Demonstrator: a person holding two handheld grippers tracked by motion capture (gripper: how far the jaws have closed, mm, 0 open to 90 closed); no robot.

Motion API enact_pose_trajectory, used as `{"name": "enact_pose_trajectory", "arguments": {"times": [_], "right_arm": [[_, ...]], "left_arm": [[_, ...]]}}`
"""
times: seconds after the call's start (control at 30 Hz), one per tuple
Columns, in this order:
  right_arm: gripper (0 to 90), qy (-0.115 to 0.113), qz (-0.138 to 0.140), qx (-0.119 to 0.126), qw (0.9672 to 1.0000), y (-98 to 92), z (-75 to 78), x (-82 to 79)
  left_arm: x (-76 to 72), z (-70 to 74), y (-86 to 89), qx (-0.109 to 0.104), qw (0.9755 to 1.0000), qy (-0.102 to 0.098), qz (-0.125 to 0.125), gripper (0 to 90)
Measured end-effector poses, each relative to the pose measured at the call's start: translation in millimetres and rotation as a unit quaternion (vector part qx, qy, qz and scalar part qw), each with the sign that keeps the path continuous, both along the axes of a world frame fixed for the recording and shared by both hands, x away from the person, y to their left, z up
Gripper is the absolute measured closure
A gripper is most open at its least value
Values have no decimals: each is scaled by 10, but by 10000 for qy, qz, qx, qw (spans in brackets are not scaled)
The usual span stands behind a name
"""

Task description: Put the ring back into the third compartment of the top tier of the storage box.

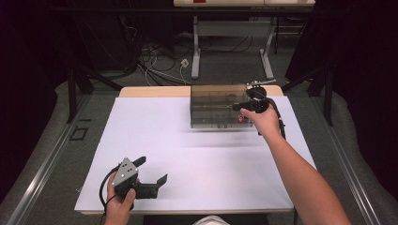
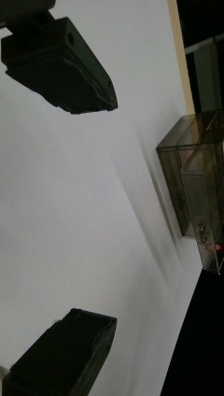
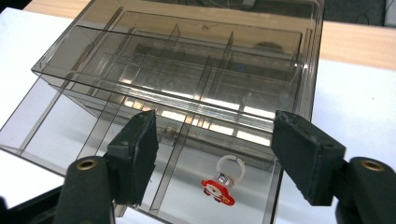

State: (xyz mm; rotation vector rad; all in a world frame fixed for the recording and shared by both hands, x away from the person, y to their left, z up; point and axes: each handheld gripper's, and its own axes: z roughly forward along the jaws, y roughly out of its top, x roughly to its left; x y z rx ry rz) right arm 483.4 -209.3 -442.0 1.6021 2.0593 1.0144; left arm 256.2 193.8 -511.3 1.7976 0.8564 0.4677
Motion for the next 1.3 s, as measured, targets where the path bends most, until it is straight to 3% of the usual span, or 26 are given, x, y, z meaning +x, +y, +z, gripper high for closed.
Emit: {"name": "enact_pose_trajectory", "arguments": {"times": [0.33, 0.6, 1.0, 1.13, 1.3], "right_arm": [[198, -367, 68, 28, 9993, -9, 76, -55], [160, -554, 127, 307, 9979, -49, 168, -111], [134, -702, 363, 74, 9968, -46, 260, -278], [52, -821, 478, -76, 9954, -36, 288, -347], [45, -897, 725, -139, 9932, -13, 317, -469]], "left_arm": [[2, 1, -3, -1, 10000, -2, -5, 2], [3, 2, -6, -7, 10000, -1, -4, 2], [3, 2, -8, -1, 10000, -8, 8, 2], [4, 1, -9, 3, 10000, 0, 0, 2], [3, 2, -8, -2, 10000, -1, 3, 2]]}}
